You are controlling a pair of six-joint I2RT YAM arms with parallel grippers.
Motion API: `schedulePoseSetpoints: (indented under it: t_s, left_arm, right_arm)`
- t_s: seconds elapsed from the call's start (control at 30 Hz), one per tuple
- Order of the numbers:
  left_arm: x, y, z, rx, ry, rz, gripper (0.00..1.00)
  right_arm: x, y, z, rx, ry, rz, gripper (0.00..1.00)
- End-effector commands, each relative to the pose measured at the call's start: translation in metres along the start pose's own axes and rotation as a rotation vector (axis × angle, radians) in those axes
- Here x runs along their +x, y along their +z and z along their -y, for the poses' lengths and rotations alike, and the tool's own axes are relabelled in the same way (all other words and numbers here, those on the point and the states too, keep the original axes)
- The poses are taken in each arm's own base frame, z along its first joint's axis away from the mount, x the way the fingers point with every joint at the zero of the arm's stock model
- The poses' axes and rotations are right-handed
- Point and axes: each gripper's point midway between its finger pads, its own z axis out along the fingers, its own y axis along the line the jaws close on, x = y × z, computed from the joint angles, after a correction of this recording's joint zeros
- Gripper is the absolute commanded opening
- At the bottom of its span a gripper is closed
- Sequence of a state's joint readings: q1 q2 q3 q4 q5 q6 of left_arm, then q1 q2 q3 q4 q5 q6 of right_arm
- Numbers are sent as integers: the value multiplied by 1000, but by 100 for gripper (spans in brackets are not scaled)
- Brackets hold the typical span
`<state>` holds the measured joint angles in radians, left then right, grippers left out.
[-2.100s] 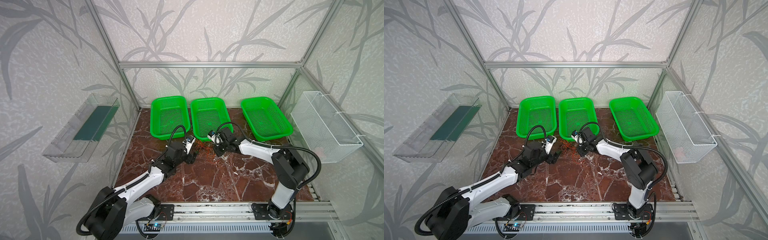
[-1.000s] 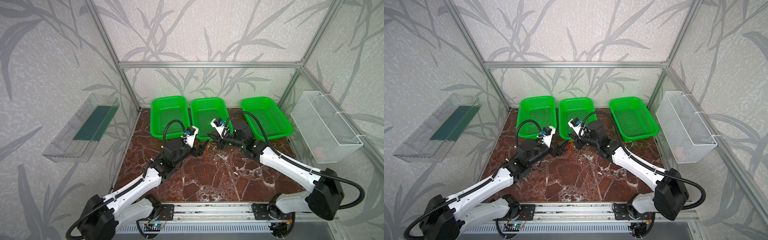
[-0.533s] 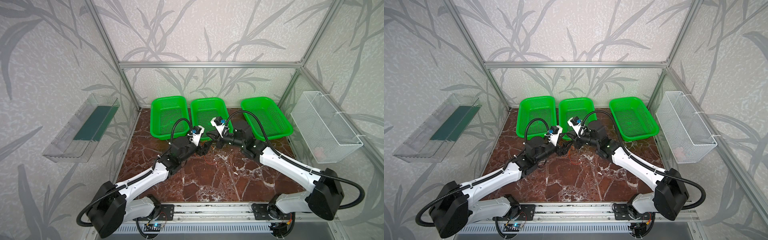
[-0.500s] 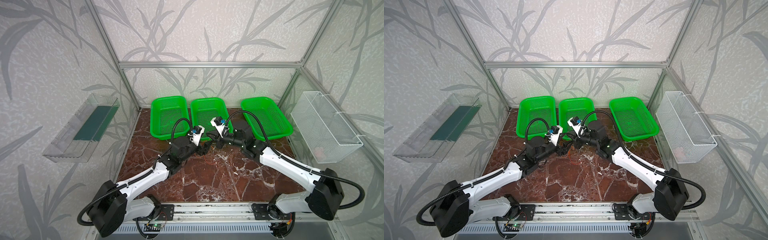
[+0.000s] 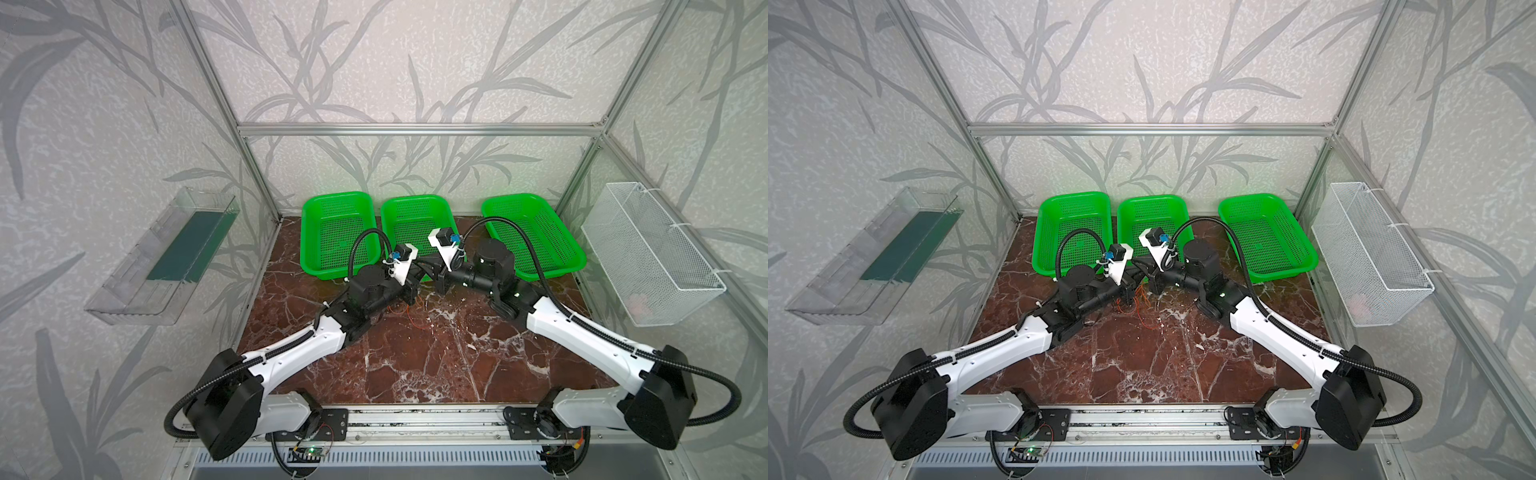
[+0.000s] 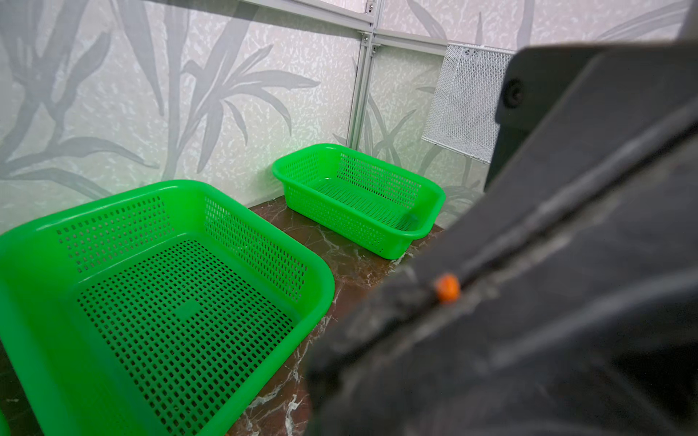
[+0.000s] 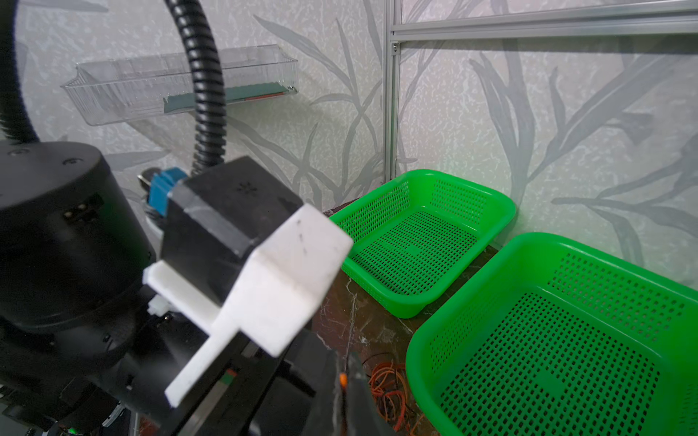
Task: Untangle the cables
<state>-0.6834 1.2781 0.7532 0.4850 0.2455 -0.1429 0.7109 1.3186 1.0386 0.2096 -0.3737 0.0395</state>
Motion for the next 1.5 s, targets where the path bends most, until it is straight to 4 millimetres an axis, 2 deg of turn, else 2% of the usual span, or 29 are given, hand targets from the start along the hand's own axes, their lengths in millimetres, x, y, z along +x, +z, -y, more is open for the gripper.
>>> schedulePoseSetpoints:
  t_s: [0.0, 0.03, 0.13, 0.23, 0.3, 0.47, 0.63, 0.77, 0.83, 0.93, 1.07, 1.3, 1.47]
  left_arm:
    - [-23, -2, 6, 23, 7, 61, 0]
    - [-25, -3, 6, 25, 11, 63, 0]
    - [-28, -5, 3, 4, 23, 63, 0]
    - [-34, -9, 0, -24, 38, 68, 0]
    - [-38, -11, 0, -29, 45, 73, 0]
    - [-49, -15, 5, -17, 48, 85, 0]
    - [-59, -19, 9, -6, 50, 91, 0]
    - [-70, -22, 11, -2, 54, 109, 0]
    - [-77, -24, 13, -3, 62, 119, 0]
    - [-89, -26, 16, 4, 75, 136, 0]
    - [-105, -28, 20, 16, 80, 159, 0]
    - [-142, -30, 32, 49, 76, 218, 0]
    - [-169, -27, 39, 67, 89, 249, 0]
  right_arm:
    - [-10, -6, -3, 4, -14, 53, 23]
    - [-8, -7, -2, 13, -17, 53, 35]
    - [-7, -15, 5, 69, -38, 70, 57]
    - [-2, -28, 18, 161, -49, 105, 63]
    - [7, -33, 19, 163, -59, 107, 63]
    - [35, -30, 2, 56, -64, 71, 57]
    - [44, -20, -1, 9, -33, 65, 51]
    - [46, -8, -7, -49, -16, 60, 36]
    - [51, -1, -7, -68, -5, 43, 32]
    - [58, 5, -8, -87, 16, 28, 33]
    - [66, 13, -6, -93, 32, 27, 40]
    - [67, 33, 6, -78, 74, 81, 37]
    - [76, 48, 10, -71, 107, 60, 36]
